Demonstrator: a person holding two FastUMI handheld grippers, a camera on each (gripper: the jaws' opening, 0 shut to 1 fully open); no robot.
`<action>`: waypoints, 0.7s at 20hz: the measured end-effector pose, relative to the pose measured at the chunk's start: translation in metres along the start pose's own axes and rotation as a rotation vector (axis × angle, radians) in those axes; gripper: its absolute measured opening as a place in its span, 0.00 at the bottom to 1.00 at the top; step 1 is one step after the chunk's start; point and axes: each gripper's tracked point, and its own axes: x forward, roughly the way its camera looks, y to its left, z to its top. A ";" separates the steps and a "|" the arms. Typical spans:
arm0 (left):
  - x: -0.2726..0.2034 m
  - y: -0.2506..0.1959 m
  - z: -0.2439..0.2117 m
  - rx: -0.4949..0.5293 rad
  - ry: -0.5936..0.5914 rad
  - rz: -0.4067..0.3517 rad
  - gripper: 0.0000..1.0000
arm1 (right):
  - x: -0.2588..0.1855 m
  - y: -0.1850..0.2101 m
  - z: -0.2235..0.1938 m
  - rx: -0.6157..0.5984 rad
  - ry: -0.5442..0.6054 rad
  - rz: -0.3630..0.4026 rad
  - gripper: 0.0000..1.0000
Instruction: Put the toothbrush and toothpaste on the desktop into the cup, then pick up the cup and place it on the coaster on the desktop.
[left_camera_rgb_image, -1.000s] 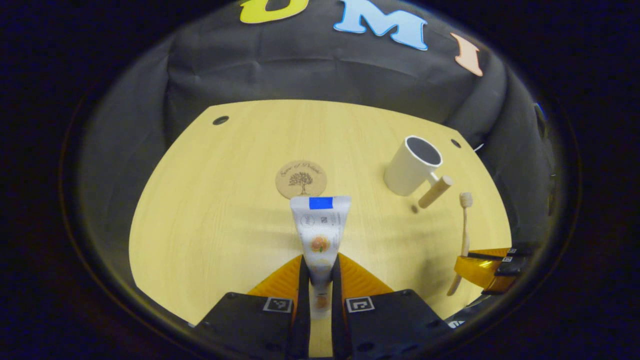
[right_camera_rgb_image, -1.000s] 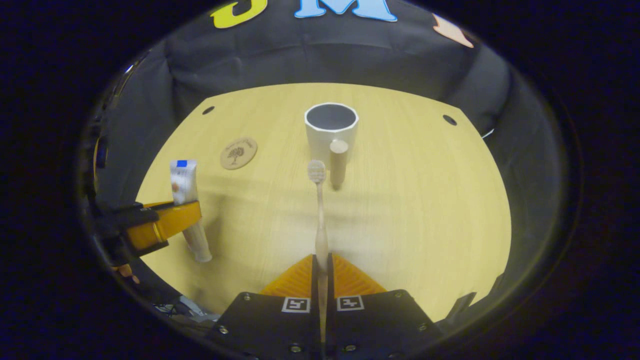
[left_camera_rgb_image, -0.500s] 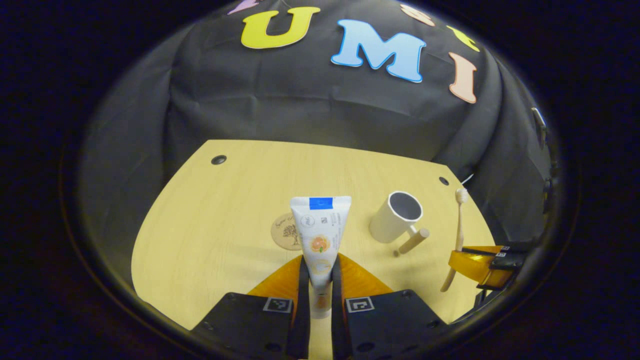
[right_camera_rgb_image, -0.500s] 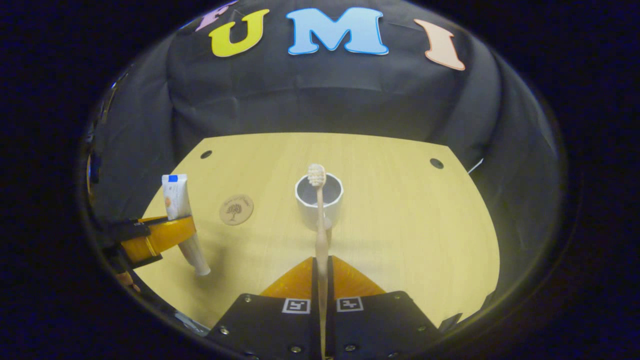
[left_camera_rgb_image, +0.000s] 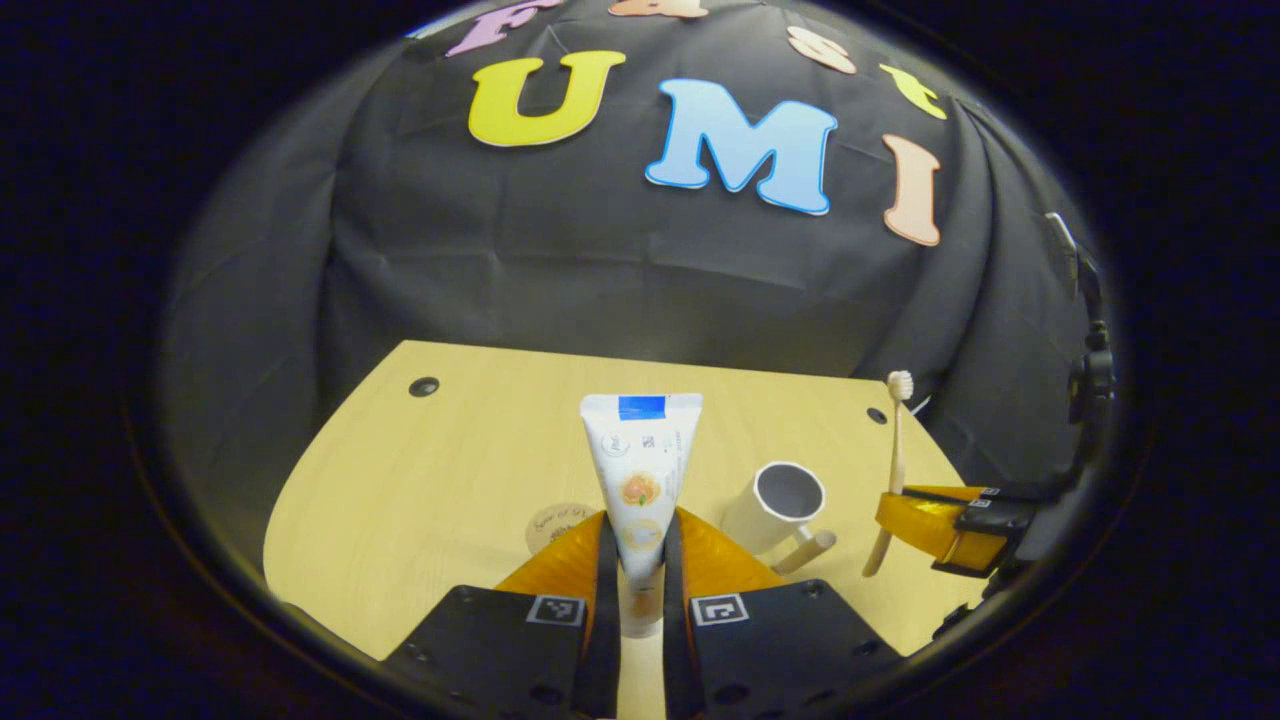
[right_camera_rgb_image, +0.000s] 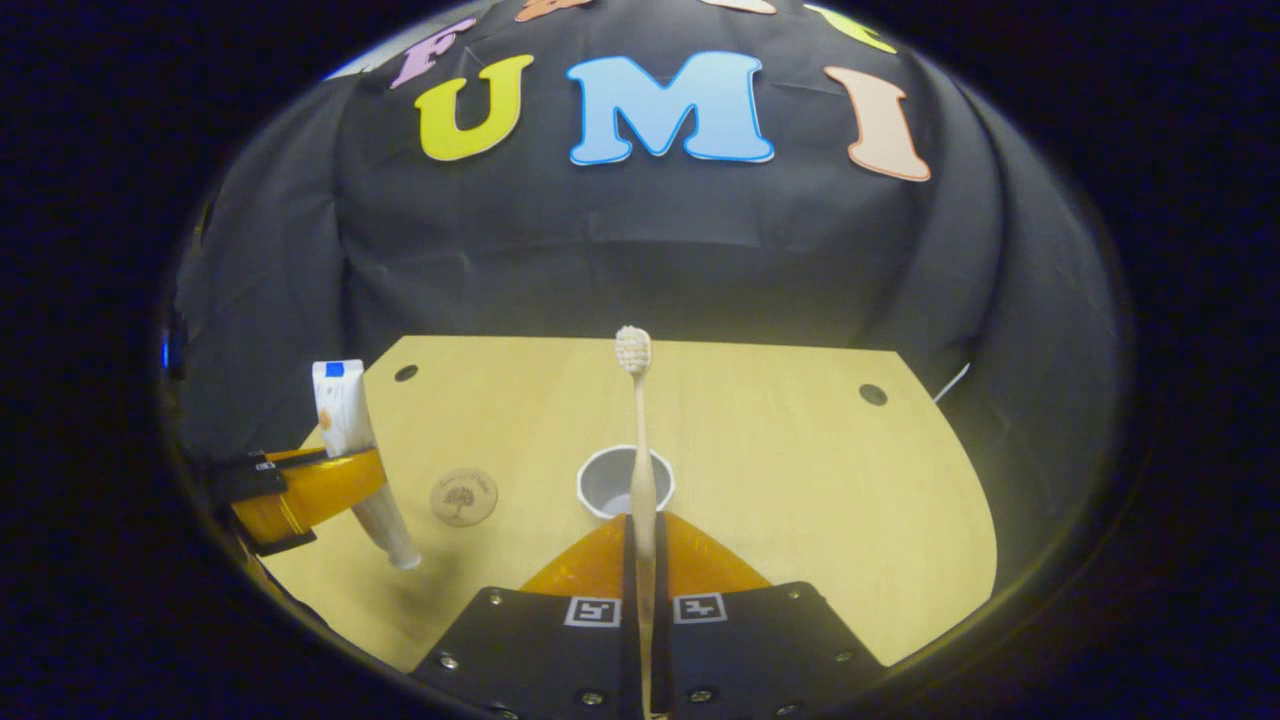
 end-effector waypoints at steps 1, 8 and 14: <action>0.002 -0.002 0.006 -0.009 -0.015 -0.004 0.24 | 0.004 -0.001 0.006 -0.003 -0.015 0.001 0.04; 0.002 -0.009 0.041 -0.024 -0.139 -0.015 0.23 | 0.035 0.019 0.052 -0.031 -0.197 0.106 0.04; 0.002 -0.004 0.055 -0.064 -0.214 -0.003 0.24 | 0.073 0.034 0.046 -0.080 -0.256 0.173 0.04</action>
